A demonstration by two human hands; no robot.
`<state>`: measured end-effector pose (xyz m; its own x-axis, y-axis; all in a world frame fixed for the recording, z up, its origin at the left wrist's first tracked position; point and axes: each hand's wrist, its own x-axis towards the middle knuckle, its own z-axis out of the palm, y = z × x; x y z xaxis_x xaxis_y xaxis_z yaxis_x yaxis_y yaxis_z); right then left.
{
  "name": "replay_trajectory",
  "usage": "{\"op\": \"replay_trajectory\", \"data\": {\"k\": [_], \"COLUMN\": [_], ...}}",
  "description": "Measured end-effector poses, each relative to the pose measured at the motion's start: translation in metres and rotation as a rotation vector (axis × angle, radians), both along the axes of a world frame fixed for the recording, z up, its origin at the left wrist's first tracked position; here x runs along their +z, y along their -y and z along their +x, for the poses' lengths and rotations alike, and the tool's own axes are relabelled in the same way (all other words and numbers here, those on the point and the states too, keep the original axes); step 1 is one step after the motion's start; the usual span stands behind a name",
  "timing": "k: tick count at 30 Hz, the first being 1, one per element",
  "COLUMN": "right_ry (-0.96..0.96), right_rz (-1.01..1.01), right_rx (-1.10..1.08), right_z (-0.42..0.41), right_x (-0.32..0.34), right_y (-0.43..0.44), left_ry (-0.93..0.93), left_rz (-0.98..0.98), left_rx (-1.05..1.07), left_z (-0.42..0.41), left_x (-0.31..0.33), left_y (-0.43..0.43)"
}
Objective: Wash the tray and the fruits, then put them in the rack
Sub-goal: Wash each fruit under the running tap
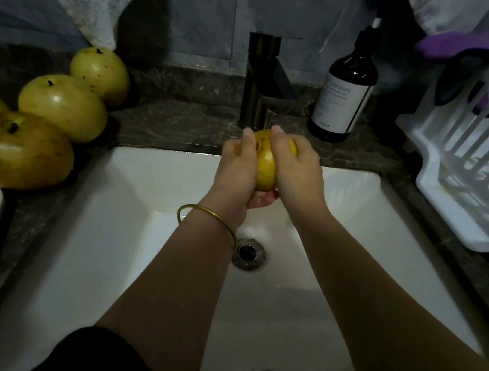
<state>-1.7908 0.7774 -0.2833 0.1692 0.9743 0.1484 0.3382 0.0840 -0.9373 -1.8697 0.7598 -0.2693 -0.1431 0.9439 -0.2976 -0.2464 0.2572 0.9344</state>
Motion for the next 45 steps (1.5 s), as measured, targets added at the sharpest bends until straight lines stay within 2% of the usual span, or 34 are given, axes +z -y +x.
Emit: {"op": "replay_trajectory", "data": {"k": [4, 7, 14, 19, 21, 25, 28, 30, 35, 37, 41, 45], "right_ry": [0.023, -0.015, -0.373, -0.391, -0.313, 0.077, 0.2, 0.225, 0.251, 0.246, 0.354, 0.241], "right_rz": [0.05, 0.052, -0.191, -0.343, -0.282, -0.001, 0.042, 0.044, -0.005, -0.023, 0.038, -0.054], "right_rx": [-0.016, -0.017, 0.004, 0.065, 0.06, 0.136, 0.185, 0.154, 0.136, 0.185, 0.358, 0.499], "right_z": [0.001, -0.001, 0.01, 0.007, 0.005, 0.0, 0.001, 0.002, 0.002, 0.001, -0.001, 0.005], "right_x": [0.002, 0.005, 0.007, 0.01, 0.01, 0.002, 0.002, 0.005, 0.006, 0.005, -0.002, -0.001], "right_y": [0.001, 0.004, -0.003, -0.002, -0.003, 0.004, 0.007, 0.007, 0.008, 0.007, 0.007, 0.005], "left_ry": [0.049, 0.27, 0.447, 0.465, 0.407, 0.167, 0.055, -0.028, -0.003, 0.012, 0.126, 0.139], "left_rz": [0.006, -0.082, -0.203, -0.252, -0.231, -0.231, -0.256, -0.263, -0.287, -0.306, -0.303, -0.287], "left_rx": [-0.016, -0.024, -0.137, -0.076, -0.046, 0.034, 0.069, 0.082, 0.07, 0.074, 0.154, 0.174], "left_z": [0.001, 0.0, -0.003, -0.005, -0.004, -0.006, -0.008, -0.008, -0.007, -0.009, -0.016, -0.018], "left_x": [-0.001, 0.0, 0.002, 0.0, -0.004, -0.012, -0.014, -0.015, -0.015, -0.012, -0.015, -0.017], "left_y": [-0.001, -0.003, -0.002, -0.002, -0.006, -0.012, -0.014, -0.015, -0.015, -0.012, -0.015, -0.017]}}
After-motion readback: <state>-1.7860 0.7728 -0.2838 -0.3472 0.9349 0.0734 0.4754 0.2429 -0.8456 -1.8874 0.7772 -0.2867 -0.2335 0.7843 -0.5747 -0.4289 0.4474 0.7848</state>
